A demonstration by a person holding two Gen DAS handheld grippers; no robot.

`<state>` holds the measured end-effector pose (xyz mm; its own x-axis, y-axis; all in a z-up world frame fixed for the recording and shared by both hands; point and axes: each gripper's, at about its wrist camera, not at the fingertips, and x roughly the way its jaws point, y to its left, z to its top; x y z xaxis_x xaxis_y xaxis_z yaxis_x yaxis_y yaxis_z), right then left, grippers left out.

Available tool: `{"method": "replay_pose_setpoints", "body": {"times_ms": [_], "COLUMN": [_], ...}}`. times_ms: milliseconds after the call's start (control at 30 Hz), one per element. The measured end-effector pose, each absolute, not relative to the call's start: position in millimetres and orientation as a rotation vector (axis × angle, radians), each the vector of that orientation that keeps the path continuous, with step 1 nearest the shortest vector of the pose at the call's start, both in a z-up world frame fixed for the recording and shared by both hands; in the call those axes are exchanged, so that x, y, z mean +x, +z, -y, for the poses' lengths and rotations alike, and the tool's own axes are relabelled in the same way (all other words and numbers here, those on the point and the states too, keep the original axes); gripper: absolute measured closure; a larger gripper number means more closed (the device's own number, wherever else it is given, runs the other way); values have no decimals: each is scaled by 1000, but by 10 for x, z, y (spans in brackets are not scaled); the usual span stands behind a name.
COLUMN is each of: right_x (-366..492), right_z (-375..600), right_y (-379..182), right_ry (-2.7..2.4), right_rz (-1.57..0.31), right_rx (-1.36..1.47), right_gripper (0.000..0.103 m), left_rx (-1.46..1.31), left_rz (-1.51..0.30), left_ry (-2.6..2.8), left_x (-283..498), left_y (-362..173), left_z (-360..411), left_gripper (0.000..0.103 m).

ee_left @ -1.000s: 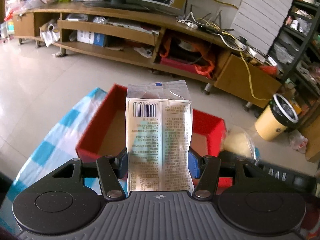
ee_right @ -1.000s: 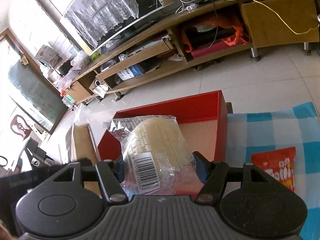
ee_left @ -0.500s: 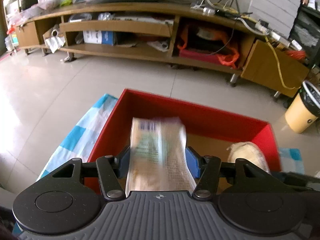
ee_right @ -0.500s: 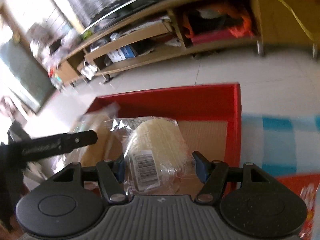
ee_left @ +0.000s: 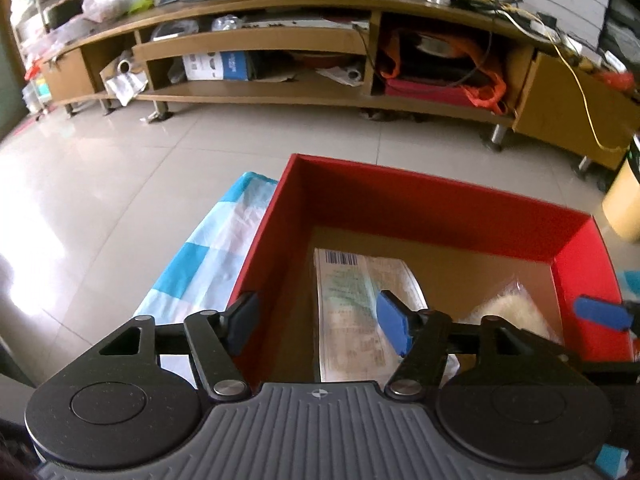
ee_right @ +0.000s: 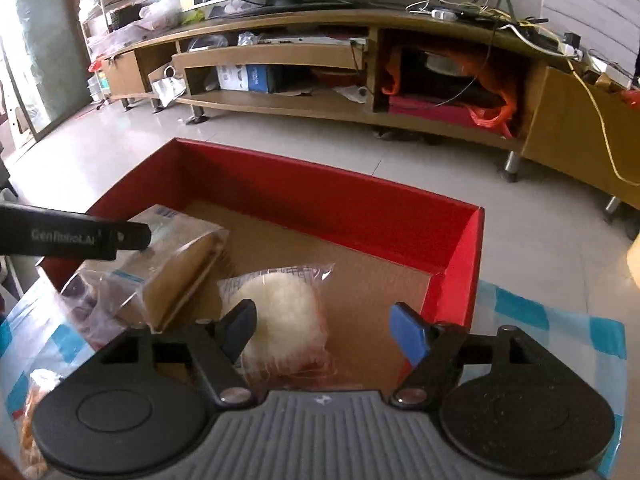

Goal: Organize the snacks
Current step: 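Lift both open tools out of the red box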

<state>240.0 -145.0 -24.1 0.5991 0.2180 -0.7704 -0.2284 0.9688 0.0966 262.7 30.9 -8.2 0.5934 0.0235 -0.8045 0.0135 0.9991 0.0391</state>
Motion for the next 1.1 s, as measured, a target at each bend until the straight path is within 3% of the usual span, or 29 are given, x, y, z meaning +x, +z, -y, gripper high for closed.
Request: {"method": "replay_pose_setpoints", "body": {"times_ms": [233,367,1100], "right_x": [2316,2238,1708], "right_z": [1405,1364,1475], "right_y": [-241,-246,-150], "right_ry": [290,295,291], "right_rz": [-932,-956,-1095], "right_rx": [-46,-75,-16], "right_gripper": [29,28,22], "left_rx": [4,106,17], "left_rz": [-1013,-1030,-1105], "left_ry": [-11,0,-62], "left_x": [2505,2343,1618], "left_y": [-105,-138,-70], "left_z": [-378,-284,-344], "left_gripper": [21,26,19]}}
